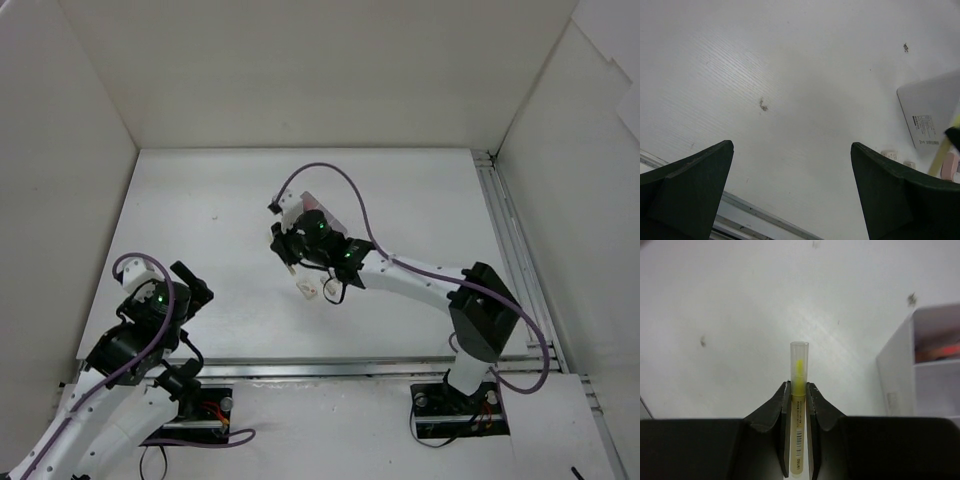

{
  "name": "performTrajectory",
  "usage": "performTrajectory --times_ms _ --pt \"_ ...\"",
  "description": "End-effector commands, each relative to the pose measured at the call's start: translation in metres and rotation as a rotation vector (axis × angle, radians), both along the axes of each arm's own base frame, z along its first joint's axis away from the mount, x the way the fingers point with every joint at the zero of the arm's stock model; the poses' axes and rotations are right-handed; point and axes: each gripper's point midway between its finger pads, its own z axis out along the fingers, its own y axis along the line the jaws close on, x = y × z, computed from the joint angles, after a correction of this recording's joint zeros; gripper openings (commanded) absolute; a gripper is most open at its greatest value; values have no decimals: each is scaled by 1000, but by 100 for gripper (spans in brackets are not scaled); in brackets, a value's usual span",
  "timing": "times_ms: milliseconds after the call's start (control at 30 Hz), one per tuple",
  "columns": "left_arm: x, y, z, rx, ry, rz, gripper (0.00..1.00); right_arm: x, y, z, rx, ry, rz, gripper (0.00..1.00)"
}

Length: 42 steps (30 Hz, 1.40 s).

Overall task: Sort the stationery into containers
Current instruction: Pick up the pen from the center of the board, then place the pen in the storage box.

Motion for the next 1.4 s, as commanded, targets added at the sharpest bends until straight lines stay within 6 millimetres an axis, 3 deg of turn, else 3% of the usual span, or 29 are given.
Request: performTrajectory --times_ms 0,133,167,200,400,600,833,1367 --pt "6 2 23 -5 -48 29 100 31 -1 119 264 -332 -6 0" --pt "6 8 26 21 -43 54 100 55 -26 161 382 -447 -42 0" --pt "6 8 27 23 -42 55 100 61 -33 162 398 -465 -57 0" --pt "6 9 28 28 -43 57 100 65 -37 179 459 -514 -66 0" --pt "6 11 35 27 -58 61 100 88 -57 201 604 -624 -51 0" --pt "8 10 42 30 -74 60 100 117 -74 196 664 -641 -76 0" --pt "16 7 44 44 -61 60 100 126 -64 168 675 -609 -32 0" --pt "23 -3 49 43 -69 13 100 146 -51 140 687 -618 -18 0"
